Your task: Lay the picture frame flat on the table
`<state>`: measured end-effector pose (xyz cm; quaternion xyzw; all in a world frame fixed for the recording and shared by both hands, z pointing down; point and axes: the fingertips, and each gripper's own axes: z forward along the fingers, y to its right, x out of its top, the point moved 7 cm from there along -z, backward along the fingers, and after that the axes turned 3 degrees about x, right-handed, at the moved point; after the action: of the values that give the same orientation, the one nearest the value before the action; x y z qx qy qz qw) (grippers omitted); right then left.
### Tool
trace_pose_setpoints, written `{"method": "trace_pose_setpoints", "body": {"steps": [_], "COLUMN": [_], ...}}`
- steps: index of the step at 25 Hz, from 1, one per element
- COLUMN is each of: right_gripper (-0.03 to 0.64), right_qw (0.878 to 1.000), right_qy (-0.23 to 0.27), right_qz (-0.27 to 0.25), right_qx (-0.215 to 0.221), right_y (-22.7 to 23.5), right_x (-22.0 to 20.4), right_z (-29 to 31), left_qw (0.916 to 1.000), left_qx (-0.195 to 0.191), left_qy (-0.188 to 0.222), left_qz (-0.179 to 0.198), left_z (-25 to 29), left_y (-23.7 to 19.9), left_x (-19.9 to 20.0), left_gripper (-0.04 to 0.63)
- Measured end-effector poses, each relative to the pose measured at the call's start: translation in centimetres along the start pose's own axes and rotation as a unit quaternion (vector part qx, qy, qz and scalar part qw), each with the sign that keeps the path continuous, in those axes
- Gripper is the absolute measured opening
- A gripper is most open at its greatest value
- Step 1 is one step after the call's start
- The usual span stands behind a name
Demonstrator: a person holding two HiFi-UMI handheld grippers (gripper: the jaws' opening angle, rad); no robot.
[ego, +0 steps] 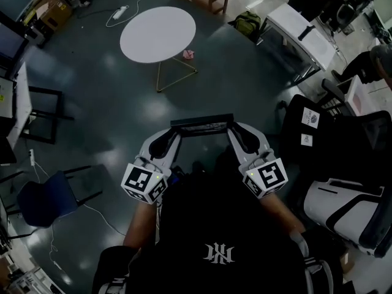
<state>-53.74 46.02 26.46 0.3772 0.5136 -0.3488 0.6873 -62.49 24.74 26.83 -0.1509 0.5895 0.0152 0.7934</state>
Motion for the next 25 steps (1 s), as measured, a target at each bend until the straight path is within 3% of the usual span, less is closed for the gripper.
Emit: {"method": "trace_pose_setpoints", "body": {"steps": [13, 25], "right_gripper": [0.05, 0.049], "right_qw": [0.997, 0.989], "right_qy": [0.006, 0.019], "right_qz": [0.006, -0.01], "right_qx": [0.072, 0.147], "right_y": [12.4, 27.2], "right_x": [2.0, 7.1], "right_z": [8.5, 12.5], "left_qw": [0.9974, 0.9901], "left_qx": [0.072, 0.137], "left_qy": [0.004, 0.028], "left_qz": [0.003, 0.006], "left_z": [11.3, 24.0], "left_y": [-2.9, -0.2], "left_x": [3.6, 9.2], "left_gripper": [0.057, 0.057]}}
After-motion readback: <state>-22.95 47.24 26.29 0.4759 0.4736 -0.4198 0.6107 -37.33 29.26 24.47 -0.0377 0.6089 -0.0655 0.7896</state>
